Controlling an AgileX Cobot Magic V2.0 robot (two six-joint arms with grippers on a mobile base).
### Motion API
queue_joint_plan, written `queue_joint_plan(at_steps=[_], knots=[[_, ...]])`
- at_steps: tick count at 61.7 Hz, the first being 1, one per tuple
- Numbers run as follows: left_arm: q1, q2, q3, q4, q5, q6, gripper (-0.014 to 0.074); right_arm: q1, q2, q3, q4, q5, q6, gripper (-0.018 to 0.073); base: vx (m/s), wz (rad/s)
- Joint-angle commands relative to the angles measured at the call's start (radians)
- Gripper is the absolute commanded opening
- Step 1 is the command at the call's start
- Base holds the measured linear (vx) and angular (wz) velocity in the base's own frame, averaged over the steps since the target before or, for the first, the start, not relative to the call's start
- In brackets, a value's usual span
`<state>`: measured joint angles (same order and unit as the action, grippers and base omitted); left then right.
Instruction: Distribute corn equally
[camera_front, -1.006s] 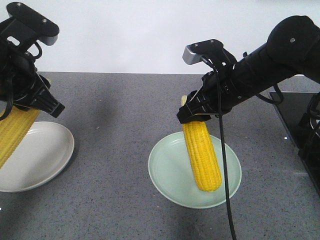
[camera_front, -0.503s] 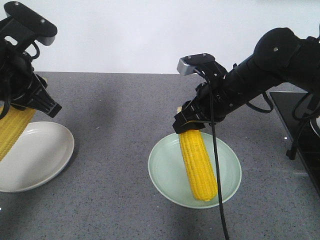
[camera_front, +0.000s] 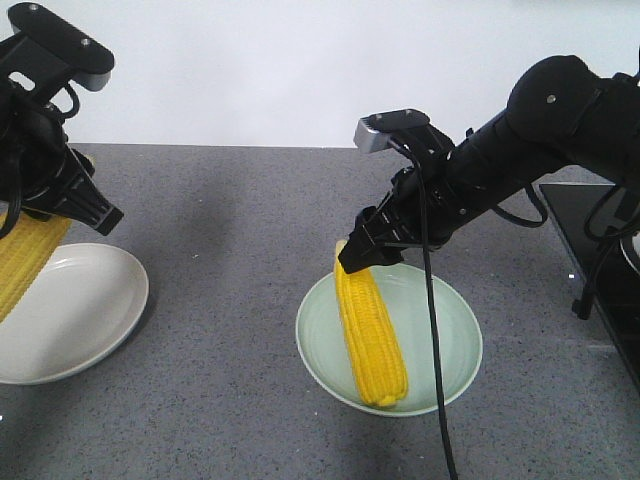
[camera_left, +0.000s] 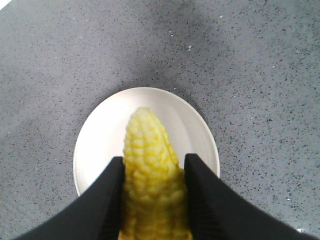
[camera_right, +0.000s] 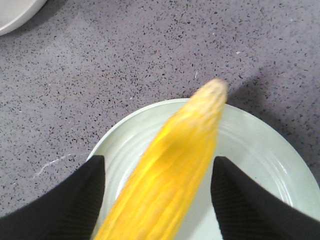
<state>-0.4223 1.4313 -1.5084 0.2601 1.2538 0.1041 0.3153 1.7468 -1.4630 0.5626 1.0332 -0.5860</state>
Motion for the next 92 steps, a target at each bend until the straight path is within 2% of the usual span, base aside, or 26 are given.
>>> queue_joint_plan(at_steps=[1,17,23,27,32,36,45,49,55,60,67,92], knots=[[-0.004,-0.033,-0.026,0.024,-0.005,-0.011,-0.0007,-0.001,-0.045,-0.023,0.026,-0.029,-0.006,0.0459,0.00,0.00],[-0.004,-0.033,-0.026,0.024,-0.029,-0.010,-0.0007,-0.003,-0.097,-0.026,0.027,-0.059,-0.006,0.0451,0.00,0.00],[-0.004,-0.032,-0.026,0.062,-0.078,-0.010,-0.0007,-0.012,-0.143,-0.026,0.036,-0.069,-0.002,0.0420,0.00,0.00],[-0.003,-0.026,-0.026,0.110,-0.110,-0.014,-0.0007,-0.012,-0.180,-0.026,0.046,-0.069,0.007,0.0375,0.00,0.00],[0.021,-0.015,-0.022,0.163,-0.154,-0.057,-0.0007,-0.012,-0.234,-0.026,0.045,-0.069,0.013,0.0288,0.00,0.00],[0.057,-0.004,-0.009,0.173,-0.197,-0.104,-0.0007,-0.012,-0.281,-0.026,0.046,-0.069,0.014,0.0196,0.00,0.00],[0.160,0.027,0.066,0.169,-0.294,-0.154,-0.0007,-0.012,-0.396,-0.026,0.033,-0.067,0.013,-0.0017,0.00,0.00],[0.199,0.040,0.099,0.159,-0.346,-0.171,-0.0007,-0.012,-0.436,-0.026,0.026,-0.063,0.013,-0.0013,0.00,0.00],[0.240,0.064,0.135,0.100,-0.429,-0.190,-0.0007,-0.012,-0.488,-0.026,0.025,-0.039,0.013,-0.0011,0.00,0.00],[0.256,0.078,0.135,0.058,-0.483,-0.190,-0.0007,-0.012,-0.516,-0.026,0.010,-0.005,0.013,-0.0011,0.00,0.00],[0.256,0.087,0.135,0.046,-0.546,-0.190,-0.0007,-0.012,-0.532,-0.026,-0.020,0.039,0.013,-0.0009,0.00,0.00],[0.256,0.166,0.135,0.043,-0.510,-0.190,-0.0007,-0.012,-0.532,-0.023,-0.056,0.086,0.016,-0.0007,0.00,0.00]])
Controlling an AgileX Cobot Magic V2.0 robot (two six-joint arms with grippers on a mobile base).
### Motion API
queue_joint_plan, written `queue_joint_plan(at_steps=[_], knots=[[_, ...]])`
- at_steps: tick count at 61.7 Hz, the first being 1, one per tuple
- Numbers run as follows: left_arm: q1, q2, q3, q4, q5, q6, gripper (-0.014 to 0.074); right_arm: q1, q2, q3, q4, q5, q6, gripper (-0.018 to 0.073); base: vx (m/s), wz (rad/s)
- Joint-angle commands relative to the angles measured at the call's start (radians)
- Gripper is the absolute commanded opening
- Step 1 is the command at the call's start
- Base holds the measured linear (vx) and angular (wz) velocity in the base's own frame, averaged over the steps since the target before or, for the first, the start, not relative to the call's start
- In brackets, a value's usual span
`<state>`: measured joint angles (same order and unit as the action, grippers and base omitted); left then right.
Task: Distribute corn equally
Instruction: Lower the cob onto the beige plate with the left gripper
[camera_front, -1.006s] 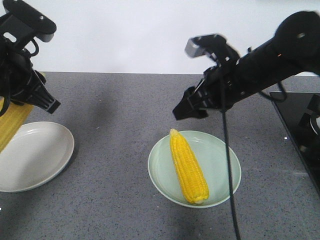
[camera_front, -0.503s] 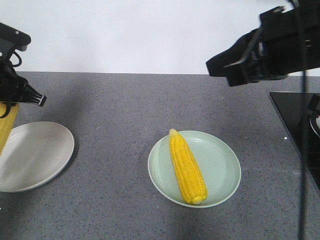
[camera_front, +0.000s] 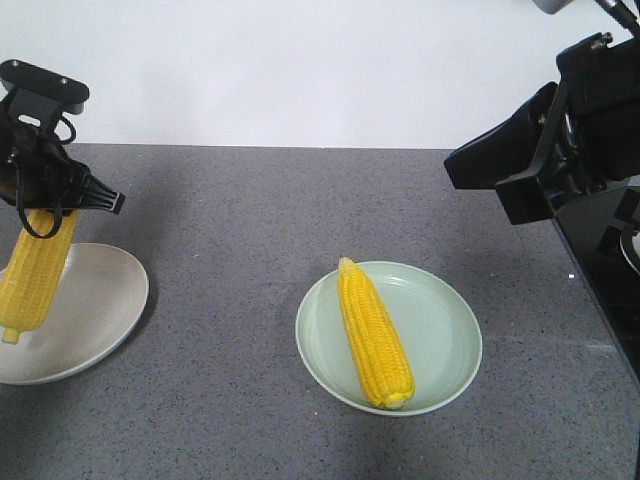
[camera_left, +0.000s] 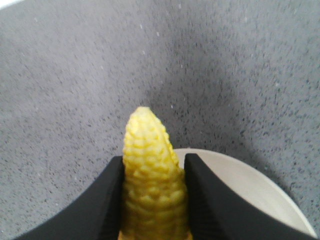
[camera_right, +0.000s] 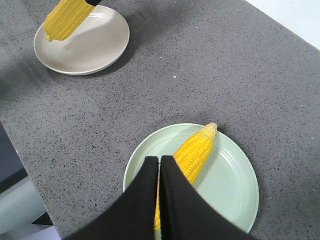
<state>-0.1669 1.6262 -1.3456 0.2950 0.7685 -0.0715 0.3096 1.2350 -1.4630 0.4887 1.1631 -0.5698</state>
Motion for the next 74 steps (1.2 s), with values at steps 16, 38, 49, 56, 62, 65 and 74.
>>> queue_joint_plan(at_steps=[16,38,49,56,62,65,74], knots=[[0.000,-0.024,-0.028,0.008,0.015,-0.007,0.0004,-0.007,-0.020,-0.023,0.016,-0.043,-0.001,-0.0007,0.00,0.00],[0.000,-0.024,-0.028,0.007,0.036,-0.009,0.0069,-0.007,-0.020,-0.023,0.015,-0.043,0.000,-0.0006,0.00,0.00],[0.000,-0.024,-0.028,0.007,0.043,-0.010,0.0213,-0.007,-0.020,-0.023,0.015,-0.039,0.000,-0.0006,0.00,0.00],[0.000,-0.024,-0.028,0.007,0.058,-0.010,0.0335,-0.007,-0.020,-0.023,0.015,-0.039,0.000,-0.0006,0.00,0.00],[0.000,-0.024,-0.028,0.007,0.067,-0.010,0.0428,-0.007,-0.020,-0.023,0.015,-0.039,0.000,-0.0006,0.00,0.00],[0.000,-0.024,-0.028,0.007,0.074,-0.014,0.0470,-0.007,-0.020,-0.023,0.015,-0.039,0.000,-0.0006,0.00,0.00],[0.000,-0.024,-0.028,0.007,0.093,-0.035,0.0533,-0.007,-0.020,-0.023,0.015,-0.040,0.000,-0.0006,0.00,0.00]])
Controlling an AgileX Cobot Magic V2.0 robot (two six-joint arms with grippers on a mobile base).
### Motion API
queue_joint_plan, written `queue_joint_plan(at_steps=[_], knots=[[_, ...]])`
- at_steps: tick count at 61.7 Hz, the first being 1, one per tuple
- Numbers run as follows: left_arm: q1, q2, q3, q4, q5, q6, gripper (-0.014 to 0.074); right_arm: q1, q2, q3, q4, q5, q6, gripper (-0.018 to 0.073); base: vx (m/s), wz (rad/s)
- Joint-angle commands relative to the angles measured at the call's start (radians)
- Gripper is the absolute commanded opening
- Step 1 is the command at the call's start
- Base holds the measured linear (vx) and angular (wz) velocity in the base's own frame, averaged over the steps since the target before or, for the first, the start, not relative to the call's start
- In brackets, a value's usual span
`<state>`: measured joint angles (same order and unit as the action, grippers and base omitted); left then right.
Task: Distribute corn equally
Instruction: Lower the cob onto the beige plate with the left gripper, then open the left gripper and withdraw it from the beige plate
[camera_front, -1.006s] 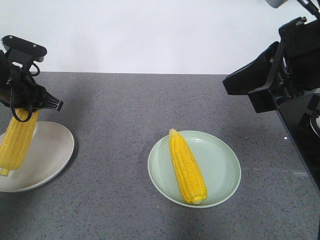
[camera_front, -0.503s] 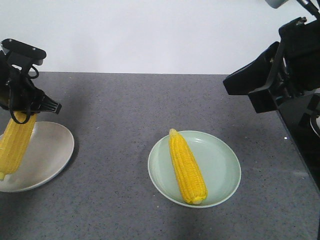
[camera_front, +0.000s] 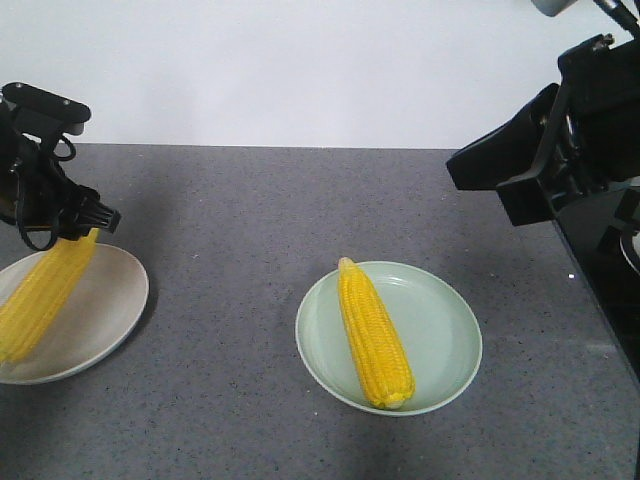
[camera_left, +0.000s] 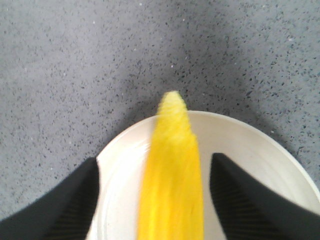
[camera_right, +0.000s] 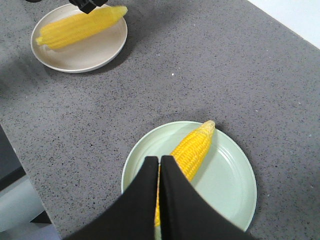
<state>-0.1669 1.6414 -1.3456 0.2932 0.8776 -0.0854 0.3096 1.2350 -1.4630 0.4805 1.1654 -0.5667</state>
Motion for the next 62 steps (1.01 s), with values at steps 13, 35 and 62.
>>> queue_joint_plan(at_steps=[13,35,62], knots=[[0.000,-0.040,-0.028,0.009,0.021,-0.018,0.0535,-0.007,-0.020,-0.023,0.023,-0.042,-0.003,-0.0006,0.00,0.00],[0.000,-0.056,-0.028,-0.050,0.091,0.006,0.0514,-0.007,-0.039,-0.023,0.012,-0.097,-0.005,-0.0006,0.00,0.00],[0.000,-0.253,-0.027,-0.460,0.091,0.301,0.0081,-0.007,-0.256,-0.023,-0.275,-0.176,0.103,-0.0006,0.00,0.00]])
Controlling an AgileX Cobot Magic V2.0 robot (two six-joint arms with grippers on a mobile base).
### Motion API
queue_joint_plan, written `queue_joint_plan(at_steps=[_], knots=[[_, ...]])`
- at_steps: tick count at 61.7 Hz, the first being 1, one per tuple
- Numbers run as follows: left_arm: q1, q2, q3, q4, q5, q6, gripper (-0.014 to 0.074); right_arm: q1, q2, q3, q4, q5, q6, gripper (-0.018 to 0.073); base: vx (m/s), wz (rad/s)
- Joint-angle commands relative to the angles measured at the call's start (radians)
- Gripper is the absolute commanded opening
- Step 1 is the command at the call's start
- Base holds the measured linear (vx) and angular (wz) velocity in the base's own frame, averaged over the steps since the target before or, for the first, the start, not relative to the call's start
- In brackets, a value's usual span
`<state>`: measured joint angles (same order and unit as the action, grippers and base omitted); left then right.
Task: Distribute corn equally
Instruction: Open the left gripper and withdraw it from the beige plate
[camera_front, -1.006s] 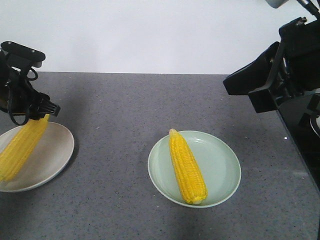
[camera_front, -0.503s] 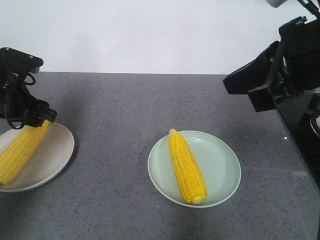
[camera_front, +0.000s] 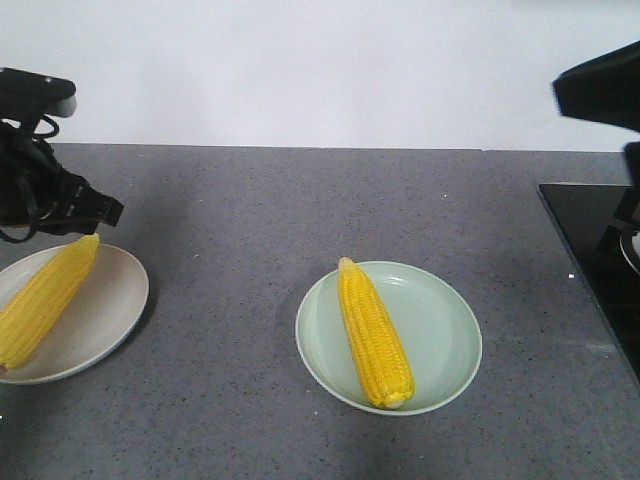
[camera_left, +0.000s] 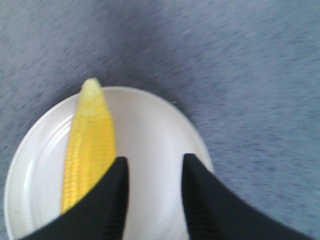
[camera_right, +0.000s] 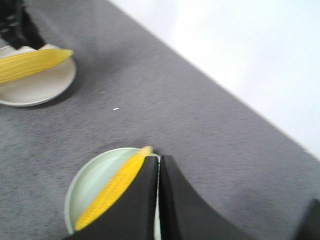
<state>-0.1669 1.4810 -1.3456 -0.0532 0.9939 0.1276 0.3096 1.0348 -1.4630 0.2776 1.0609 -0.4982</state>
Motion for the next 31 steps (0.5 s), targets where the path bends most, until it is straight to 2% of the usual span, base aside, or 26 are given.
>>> queue_joint_plan(at_steps=[1,5,13,19,22,31], knots=[[0.000,-0.102,-0.026,-0.129,-0.026,0.100,0.0064,-0.007,-0.063,-0.023,-0.082,-0.070,0.040,-0.0006,0.00,0.00],[0.000,-0.146,-0.026,-0.192,-0.025,0.147,-0.0010,-0.007,-0.100,-0.019,-0.112,-0.069,0.061,-0.0006,0.00,0.00],[0.000,-0.230,-0.026,-0.339,-0.027,0.223,-0.0008,-0.007,-0.204,0.074,-0.117,-0.116,0.072,-0.0006,0.00,0.00],[0.000,-0.296,-0.004,-0.452,-0.046,0.308,-0.0008,-0.007,-0.298,0.236,-0.111,-0.166,0.091,-0.0006,0.00,0.00],[0.000,-0.330,0.026,-0.517,-0.075,0.377,-0.0008,-0.007,-0.352,0.334,-0.112,-0.198,0.104,-0.0006,0.00,0.00],[0.000,-0.452,0.199,-0.676,-0.165,0.560,-0.0008,-0.007,-0.504,0.607,-0.114,-0.308,0.137,-0.0006,0.00,0.00]])
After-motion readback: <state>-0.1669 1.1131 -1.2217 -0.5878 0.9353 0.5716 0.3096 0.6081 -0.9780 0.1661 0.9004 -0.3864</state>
